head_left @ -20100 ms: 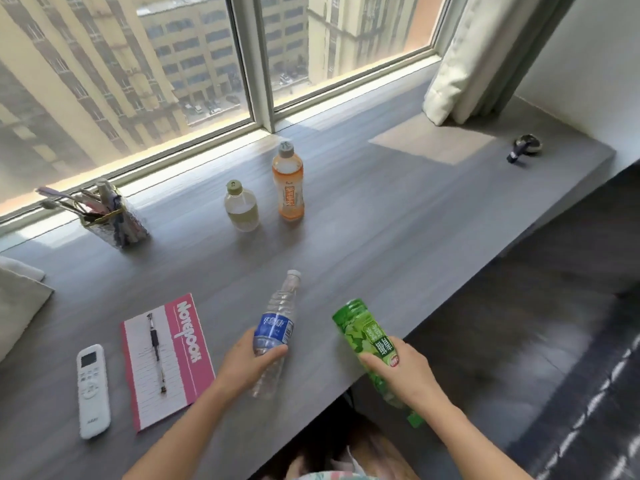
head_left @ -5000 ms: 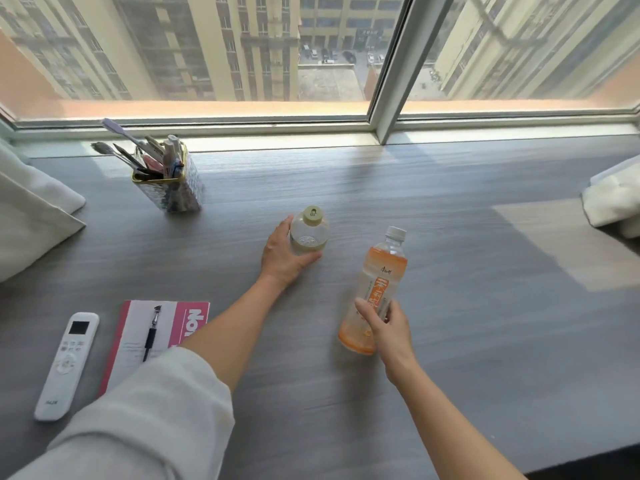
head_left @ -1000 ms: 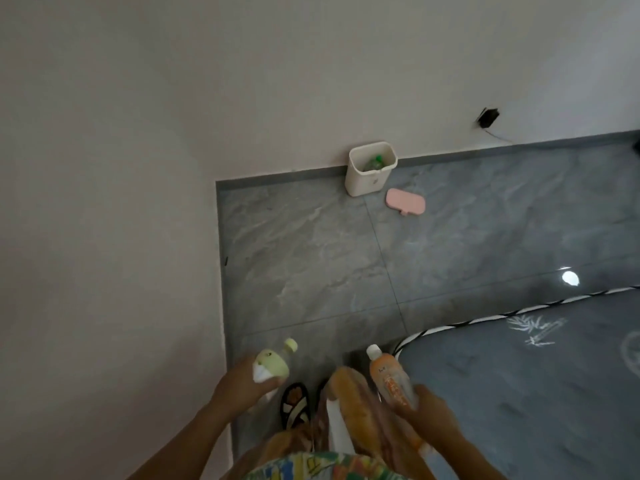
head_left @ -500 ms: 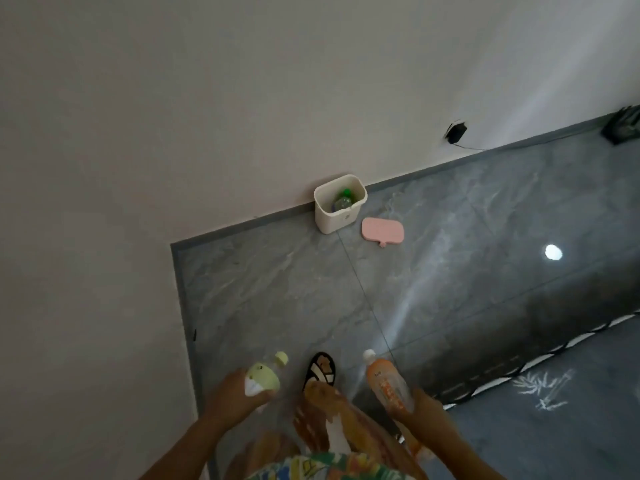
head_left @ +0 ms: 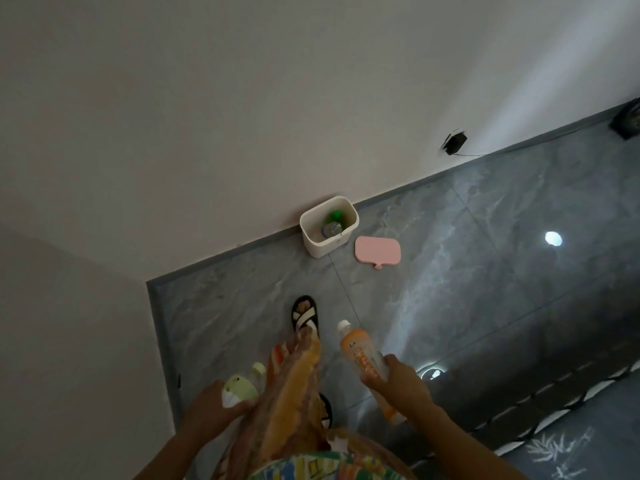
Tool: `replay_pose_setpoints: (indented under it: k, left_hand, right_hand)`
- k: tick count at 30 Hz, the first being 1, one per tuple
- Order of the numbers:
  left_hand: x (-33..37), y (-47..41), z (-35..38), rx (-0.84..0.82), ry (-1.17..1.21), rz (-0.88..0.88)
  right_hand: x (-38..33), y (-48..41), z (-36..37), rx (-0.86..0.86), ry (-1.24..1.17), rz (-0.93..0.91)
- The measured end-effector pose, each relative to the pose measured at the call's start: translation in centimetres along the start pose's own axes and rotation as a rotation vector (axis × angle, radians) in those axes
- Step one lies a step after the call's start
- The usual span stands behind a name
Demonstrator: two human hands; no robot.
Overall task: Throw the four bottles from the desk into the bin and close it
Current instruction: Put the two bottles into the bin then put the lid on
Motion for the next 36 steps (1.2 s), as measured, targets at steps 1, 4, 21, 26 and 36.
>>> replay_pose_setpoints:
  k: [1, 4, 21, 26, 36]
  left_hand:
    - [0.7, -1.2, -0.8, -0.001, -0.004, -0.009]
    - [3.5, -4.7, -3.4, -0.009, -0.034, -0.031]
    - [26.1, -22.3, -11.8, -0.173, -0.052, 0.133]
    - [27.7, -28.6, -10.2, -0.137, 0.069, -0.071]
    - [27.5, -44.4, -4.8, -0.052, 0.522, -0.419]
  right_hand:
    - [-0.3, -1.0, -0.6, -0.002, -0.005, 0.012]
    - [-1.0, -4.3, -2.6, -0.016, -0.006, 0.053]
    - [-8.7, -20.9, -13.3, 0.030, -0.159, 0.221]
    - [-10.8, -28.5, -12.7, 0.007, -0.226, 0.182]
    - [-13.7, -49.1, -6.4, -0.115, -0.331, 0.174]
Point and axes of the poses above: each hand's wrist, its own y-axis away from the middle knuckle, its own z-axis out of the palm, x = y × z, the point moved 9 cm from there along -y, towards the middle knuckle, and after that the axes turned 15 degrees about -y, right-handed, at the moved point
